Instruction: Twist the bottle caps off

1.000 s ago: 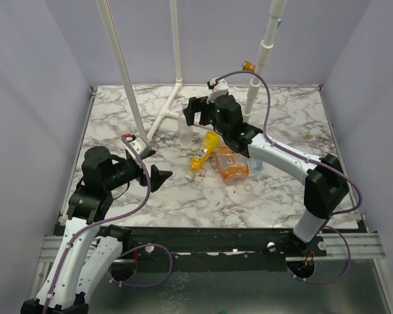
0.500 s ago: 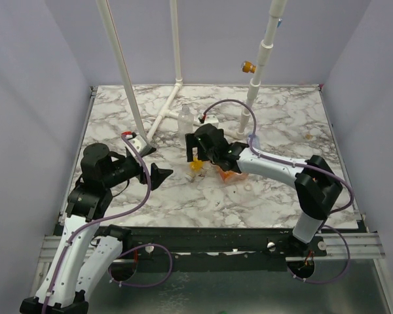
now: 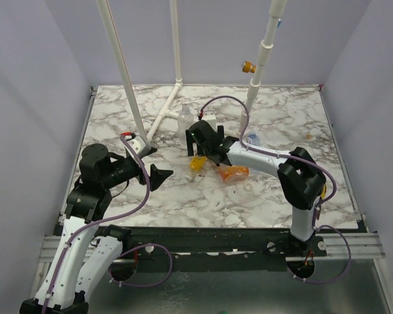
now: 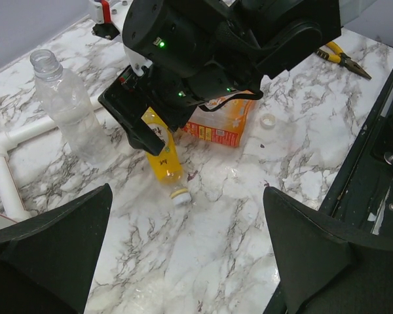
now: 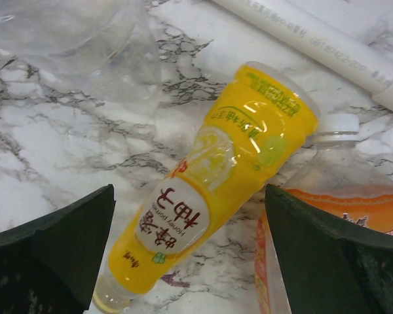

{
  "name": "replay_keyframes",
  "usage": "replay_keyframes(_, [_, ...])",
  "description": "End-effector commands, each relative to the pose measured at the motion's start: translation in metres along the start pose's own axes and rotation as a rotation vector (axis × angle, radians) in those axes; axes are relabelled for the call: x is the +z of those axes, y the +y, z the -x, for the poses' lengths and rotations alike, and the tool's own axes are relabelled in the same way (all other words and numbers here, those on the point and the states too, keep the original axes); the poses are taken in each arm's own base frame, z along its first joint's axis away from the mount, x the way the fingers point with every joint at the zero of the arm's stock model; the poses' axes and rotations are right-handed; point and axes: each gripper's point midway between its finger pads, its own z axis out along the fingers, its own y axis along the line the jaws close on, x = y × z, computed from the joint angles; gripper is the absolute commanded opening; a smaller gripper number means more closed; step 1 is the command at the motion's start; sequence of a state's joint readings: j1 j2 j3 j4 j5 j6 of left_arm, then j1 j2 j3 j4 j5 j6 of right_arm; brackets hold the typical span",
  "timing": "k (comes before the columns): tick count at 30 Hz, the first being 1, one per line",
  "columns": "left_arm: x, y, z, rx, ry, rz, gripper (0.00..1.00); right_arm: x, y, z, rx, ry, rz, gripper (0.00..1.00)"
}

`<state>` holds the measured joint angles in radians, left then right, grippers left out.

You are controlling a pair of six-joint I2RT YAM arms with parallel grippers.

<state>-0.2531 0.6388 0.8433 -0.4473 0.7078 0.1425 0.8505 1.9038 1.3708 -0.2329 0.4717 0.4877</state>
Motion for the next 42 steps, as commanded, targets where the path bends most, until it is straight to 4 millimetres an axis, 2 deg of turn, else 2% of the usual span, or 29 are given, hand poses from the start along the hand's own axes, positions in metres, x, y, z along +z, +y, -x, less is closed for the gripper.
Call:
replay_keyframes(1, [-0.004, -0.009, 0.014, 0.001, -0.033, -0.034, 0.99, 0.015, -0.016, -0.001, -0.008, -0.004, -0.063, 1.00])
replay_keyframes(6, [-0.005, -0.011, 0.014, 0.005, -0.039, -0.035, 0.99, 0.024, -0.013, -0.015, -0.002, 0.033, -0.056, 0.96])
replay_keyframes(14, [-0.008, -0.013, 0.013, 0.024, -0.047, -0.035, 0.99, 0.025, -0.010, -0.026, 0.006, 0.052, -0.027, 0.82])
replay_keyframes(20, [-0.007, -0.014, 0.012, 0.027, -0.044, -0.041, 0.99, 0.023, -0.009, -0.025, -0.003, 0.039, -0.007, 0.56])
replay_keyframes(25, [-0.006, -0.014, 0.014, 0.029, -0.043, -0.049, 0.99, 0.019, -0.004, -0.035, -0.039, 0.074, 0.041, 0.43])
replay_keyframes(35, [-0.003, -0.017, 0.011, 0.013, -0.032, -0.088, 0.99, -0.015, 0.007, -0.069, -0.154, 0.115, 0.116, 0.38])
replay_keyframes(42, [-0.001, -0.018, 0.010, 0.065, -0.033, -0.111, 0.99, -0.042, 0.047, -0.087, -0.214, 0.114, 0.310, 0.38])
